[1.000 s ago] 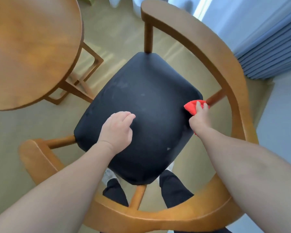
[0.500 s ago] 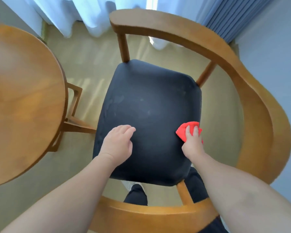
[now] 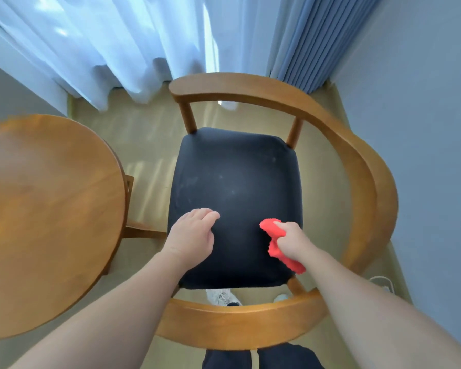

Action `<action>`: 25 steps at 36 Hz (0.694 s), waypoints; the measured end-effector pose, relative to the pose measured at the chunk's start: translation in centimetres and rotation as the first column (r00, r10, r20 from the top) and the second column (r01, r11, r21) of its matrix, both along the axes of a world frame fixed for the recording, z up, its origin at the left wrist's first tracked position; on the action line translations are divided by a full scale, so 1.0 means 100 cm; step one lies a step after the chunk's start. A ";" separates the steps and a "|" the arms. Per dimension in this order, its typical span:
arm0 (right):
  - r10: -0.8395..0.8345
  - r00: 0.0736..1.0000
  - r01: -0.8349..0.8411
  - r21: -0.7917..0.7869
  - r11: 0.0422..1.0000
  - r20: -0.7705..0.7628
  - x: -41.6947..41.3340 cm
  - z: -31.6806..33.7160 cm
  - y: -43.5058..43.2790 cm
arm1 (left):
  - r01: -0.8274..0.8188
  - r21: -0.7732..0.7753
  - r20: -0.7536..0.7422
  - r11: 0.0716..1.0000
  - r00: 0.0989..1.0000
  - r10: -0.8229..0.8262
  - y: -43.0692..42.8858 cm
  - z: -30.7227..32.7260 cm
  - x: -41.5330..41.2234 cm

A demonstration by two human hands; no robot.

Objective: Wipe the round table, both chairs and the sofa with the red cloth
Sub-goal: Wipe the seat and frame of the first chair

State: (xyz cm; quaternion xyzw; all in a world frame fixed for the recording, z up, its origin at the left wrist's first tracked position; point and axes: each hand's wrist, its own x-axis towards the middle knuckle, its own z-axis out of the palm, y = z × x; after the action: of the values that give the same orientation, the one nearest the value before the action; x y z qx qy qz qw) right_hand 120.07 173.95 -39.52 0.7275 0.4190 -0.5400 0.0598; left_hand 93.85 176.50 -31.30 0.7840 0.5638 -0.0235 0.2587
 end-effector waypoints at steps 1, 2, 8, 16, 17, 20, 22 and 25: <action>-0.023 0.998 0.025 0.025 0.999 -0.063 -0.008 0.023 0.002 | 0.011 -0.002 0.006 1.000 1.000 -0.011 -0.001 0.005 0.003; -0.066 0.990 0.070 0.027 0.997 -0.124 -0.013 0.043 0.003 | 0.022 -0.006 0.014 1.000 1.000 -0.022 -0.002 0.010 0.006; 0.046 0.979 -0.012 0.172 0.985 -0.198 -0.019 0.113 -0.002 | 0.081 -0.033 0.108 0.996 0.991 -0.077 -0.013 0.038 0.032; 0.294 0.919 -0.226 0.260 0.939 -0.264 -0.017 0.182 -0.015 | 0.062 0.041 0.247 0.997 0.966 -0.070 -0.043 0.091 0.048; 0.324 0.908 -0.252 0.271 0.929 -0.266 -0.016 0.188 -0.015 | 0.036 0.026 0.239 0.999 0.970 -0.041 -0.046 0.098 0.046; 0.426 0.872 -0.344 0.318 0.883 -0.240 -0.012 0.205 -0.014 | -0.053 0.016 0.244 0.998 0.969 0.047 -0.056 0.112 0.040; 0.467 0.864 -0.384 0.353 0.853 -0.188 -0.013 0.213 -0.015 | -0.107 0.019 0.248 0.994 0.964 0.099 -0.064 0.121 0.037; 0.475 0.872 -0.389 0.421 0.819 -0.119 -0.017 0.222 -0.017 | -0.166 0.043 0.266 0.985 0.952 0.149 -0.077 0.132 0.036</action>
State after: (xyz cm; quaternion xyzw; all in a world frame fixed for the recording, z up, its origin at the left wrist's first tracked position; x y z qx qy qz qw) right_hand 118.37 172.21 -17.30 0.5460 0.6751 -0.4961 -0.0086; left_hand 97.45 168.76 -18.10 0.7409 0.5858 0.1192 0.3061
